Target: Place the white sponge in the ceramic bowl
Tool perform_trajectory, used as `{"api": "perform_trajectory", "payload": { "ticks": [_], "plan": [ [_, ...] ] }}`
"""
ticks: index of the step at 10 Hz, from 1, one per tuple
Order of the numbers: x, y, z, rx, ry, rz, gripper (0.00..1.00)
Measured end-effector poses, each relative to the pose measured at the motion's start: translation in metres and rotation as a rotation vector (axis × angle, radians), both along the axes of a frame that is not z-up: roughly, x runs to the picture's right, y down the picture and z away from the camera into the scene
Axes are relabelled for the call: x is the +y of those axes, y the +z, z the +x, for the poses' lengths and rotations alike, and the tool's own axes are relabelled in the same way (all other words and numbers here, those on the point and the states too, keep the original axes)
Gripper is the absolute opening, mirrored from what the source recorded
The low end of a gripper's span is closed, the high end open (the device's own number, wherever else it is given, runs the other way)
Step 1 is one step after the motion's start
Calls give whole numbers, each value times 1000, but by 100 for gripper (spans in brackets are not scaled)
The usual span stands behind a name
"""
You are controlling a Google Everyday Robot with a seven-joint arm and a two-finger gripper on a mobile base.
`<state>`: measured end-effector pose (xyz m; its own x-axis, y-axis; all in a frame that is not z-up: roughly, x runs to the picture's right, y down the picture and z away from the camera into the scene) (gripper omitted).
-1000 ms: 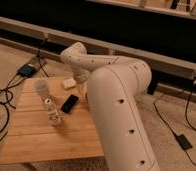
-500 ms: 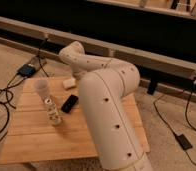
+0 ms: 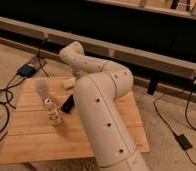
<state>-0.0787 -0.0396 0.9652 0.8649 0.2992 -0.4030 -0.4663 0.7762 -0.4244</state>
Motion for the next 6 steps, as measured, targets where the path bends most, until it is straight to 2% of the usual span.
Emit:
{"api": "perform_trajectory", "payload": {
  "ticks": [3, 6],
  "plan": [
    [-5, 17, -21, -49, -60, 11, 65],
    [-9, 32, -35, -90, -88, 23, 65]
  ]
}}
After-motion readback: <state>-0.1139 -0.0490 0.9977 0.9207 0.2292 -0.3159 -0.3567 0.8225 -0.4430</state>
